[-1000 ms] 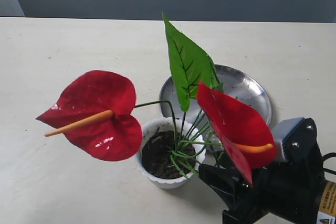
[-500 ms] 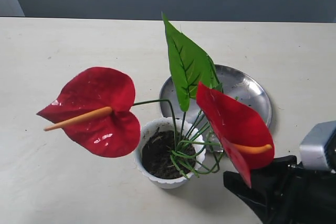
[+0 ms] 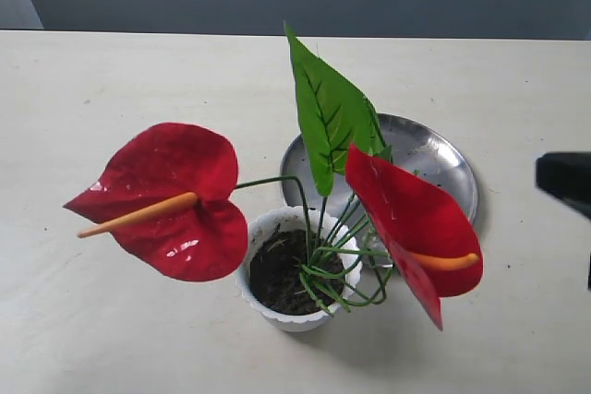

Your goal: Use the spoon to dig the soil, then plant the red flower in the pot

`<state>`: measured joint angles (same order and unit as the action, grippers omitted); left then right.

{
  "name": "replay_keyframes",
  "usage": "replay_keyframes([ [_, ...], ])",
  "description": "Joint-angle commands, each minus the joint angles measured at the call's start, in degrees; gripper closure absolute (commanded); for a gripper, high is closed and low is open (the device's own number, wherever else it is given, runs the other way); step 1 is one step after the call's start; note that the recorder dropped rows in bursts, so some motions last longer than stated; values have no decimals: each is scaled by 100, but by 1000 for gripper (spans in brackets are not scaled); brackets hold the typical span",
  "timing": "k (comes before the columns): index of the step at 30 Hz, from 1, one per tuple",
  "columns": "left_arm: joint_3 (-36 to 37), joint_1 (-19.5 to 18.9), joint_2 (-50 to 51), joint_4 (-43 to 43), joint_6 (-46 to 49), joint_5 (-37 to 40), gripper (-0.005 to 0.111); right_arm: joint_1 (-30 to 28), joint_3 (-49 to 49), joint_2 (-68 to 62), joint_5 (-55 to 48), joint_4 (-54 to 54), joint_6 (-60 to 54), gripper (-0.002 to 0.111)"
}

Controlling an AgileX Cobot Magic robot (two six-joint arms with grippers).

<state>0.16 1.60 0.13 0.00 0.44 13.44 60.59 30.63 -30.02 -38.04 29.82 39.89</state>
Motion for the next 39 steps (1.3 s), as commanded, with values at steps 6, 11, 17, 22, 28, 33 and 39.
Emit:
replay_keyframes([
  [6,-16,23,-13,0,-5,-13,106,6,59,40,-645,1939,1890,108],
  [11,-16,23,-13,0,-5,-13,106,6,59,40,-645,1939,1890,108],
  [17,-16,23,-13,0,-5,-13,106,6,59,40,-617,1939,1890,108],
  [22,-16,23,-13,0,-5,-13,106,6,-51,40,-585,2143,1890,108],
  [28,-16,23,-13,0,-5,-13,106,-278,-145,69,-509,1946,1890,108],
  [33,-16,23,-13,0,-5,-13,106,-907,-319,69,-512,2154,1890,108],
  [39,-16,23,-13,0,-5,-13,106,-930,-796,69,-526,1035,1890,108],
])
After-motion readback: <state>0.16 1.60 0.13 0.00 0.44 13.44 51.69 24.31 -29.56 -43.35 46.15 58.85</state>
